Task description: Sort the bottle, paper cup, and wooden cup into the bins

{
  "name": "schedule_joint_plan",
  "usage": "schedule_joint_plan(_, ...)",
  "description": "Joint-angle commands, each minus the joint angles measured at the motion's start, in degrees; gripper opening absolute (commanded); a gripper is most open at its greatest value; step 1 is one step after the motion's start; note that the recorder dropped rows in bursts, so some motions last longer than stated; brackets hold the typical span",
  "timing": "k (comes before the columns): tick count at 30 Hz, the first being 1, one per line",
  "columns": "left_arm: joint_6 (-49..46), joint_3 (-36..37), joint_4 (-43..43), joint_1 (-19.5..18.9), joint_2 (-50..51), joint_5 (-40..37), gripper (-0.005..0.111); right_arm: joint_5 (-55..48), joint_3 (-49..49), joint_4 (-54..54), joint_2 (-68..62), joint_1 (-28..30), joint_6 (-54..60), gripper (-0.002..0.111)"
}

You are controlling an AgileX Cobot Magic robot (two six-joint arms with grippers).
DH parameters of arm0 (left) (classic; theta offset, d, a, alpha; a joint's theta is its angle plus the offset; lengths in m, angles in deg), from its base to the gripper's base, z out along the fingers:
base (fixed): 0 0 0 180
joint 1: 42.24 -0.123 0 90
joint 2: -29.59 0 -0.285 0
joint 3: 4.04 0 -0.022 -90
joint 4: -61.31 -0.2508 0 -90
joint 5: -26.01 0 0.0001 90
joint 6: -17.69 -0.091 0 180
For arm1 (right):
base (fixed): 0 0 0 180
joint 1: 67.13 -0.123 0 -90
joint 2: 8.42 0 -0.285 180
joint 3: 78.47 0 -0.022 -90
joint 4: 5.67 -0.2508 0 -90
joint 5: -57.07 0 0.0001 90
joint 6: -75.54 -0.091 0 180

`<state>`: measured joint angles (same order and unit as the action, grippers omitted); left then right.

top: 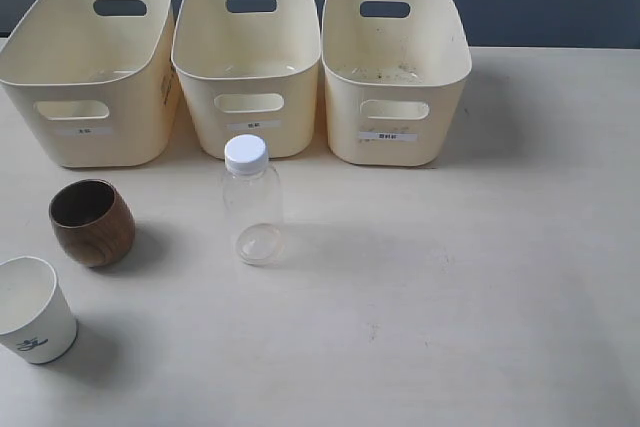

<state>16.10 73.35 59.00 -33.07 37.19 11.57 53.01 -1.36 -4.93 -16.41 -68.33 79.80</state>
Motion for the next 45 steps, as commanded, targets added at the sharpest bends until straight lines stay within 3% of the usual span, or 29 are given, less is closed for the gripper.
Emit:
schedule_joint_plan(1,0.09,-0.17,-0.06,0.16,0.19,0.77,0.000,0.38,0.11,0.11,0.20,-0.15,0.02,-0.001)
schedule_joint_plan(14,0.09,-0.17,-0.06,0.16,0.19,0.77,0.000,1.58,0.11,-0.01,0.20,-0.15,0.02,-0.001)
schedule_joint_plan(20,0.09,-0.17,-0.06,0.16,0.19,0.77,0.000,4.94,0.11,-16.09,0.20,-0.15,-7.50,-0.001)
schedule_joint_plan(33,0.09,-0.17,-0.06,0.16,0.19,0.77,0.000,7.84,0.11,-20.74,0.20,-0.15,-10.73,-0.001)
schedule_joint_plan(38,0.09,-0.17,-0.06,0.16,0.19,0.77,0.000,6.29,-7.39,-18.60,-0.59,-0.15,-10.33,-0.001)
schedule_joint_plan(45,0.09,-0.17,-0.06,0.16,0.19,0.77,0.000,3.61,-17.59,-16.70,-11.73,-1.56,-10.33,-0.001)
